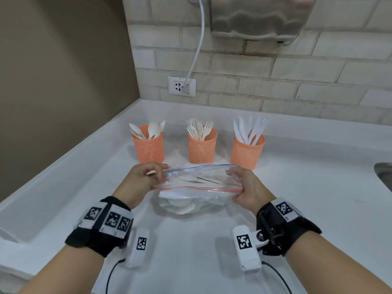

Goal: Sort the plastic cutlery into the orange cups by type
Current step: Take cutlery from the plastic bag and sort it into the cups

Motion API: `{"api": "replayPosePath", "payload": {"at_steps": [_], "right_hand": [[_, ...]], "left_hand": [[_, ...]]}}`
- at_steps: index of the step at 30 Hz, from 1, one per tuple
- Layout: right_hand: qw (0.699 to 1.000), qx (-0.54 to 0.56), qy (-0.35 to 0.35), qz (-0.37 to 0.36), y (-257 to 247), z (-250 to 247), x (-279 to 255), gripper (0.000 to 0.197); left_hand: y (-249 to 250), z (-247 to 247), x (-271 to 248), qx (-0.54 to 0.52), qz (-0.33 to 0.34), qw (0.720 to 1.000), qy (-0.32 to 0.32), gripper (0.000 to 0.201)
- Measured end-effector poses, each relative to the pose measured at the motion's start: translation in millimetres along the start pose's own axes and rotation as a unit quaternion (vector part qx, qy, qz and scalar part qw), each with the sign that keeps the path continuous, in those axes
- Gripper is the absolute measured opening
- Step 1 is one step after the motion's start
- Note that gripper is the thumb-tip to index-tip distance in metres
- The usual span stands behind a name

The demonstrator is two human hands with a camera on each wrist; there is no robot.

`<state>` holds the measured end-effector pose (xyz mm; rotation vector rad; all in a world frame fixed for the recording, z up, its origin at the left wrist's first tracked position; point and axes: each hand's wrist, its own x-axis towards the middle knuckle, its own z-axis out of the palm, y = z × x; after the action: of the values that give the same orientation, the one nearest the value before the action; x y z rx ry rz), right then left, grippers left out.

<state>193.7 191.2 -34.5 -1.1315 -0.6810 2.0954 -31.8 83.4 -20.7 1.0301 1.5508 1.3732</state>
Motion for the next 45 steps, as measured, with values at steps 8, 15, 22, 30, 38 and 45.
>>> {"api": "replayPosePath", "payload": {"at_steps": [8, 15, 22, 30, 38, 45], "right_hand": [[0.828, -0.449, 0.060, -0.330, -21.0, 20.2, -20.3, 0.045], [0.596, -0.738, -0.149, -0.279, 5.2, 47.1, -19.8, 0.064], [0.551, -0.802, -0.135, -0.187, 5.8, 46.1, 0.7, 0.087], [0.664, -0.695, -0.236, -0.141, 5.0, 51.9, 8.7, 0.068], [0.642, -0.701, -0.225, -0.217, 7.5, 50.3, 14.1, 0.063], [0.626, -0.709, -0.216, -0.243, 19.7, 50.4, 15.8, 0.075]], "left_hand": [[13.3, 4.3, -2.0, 0.356, 0.063, 0.932, -0.029, 0.068], [15.6, 7.8, -5.1, 0.388, -0.006, 0.901, -0.193, 0.114], [7.6, -0.7, -8.2, 0.417, -0.032, 0.882, -0.219, 0.123], [7.6, -6.5, -10.5, 0.389, -0.016, 0.896, -0.215, 0.124], [15.3, -17.9, -13.7, 0.349, 0.057, 0.930, -0.096, 0.088], [12.8, -13.1, -15.7, 0.306, 0.019, 0.948, -0.086, 0.072]]}}
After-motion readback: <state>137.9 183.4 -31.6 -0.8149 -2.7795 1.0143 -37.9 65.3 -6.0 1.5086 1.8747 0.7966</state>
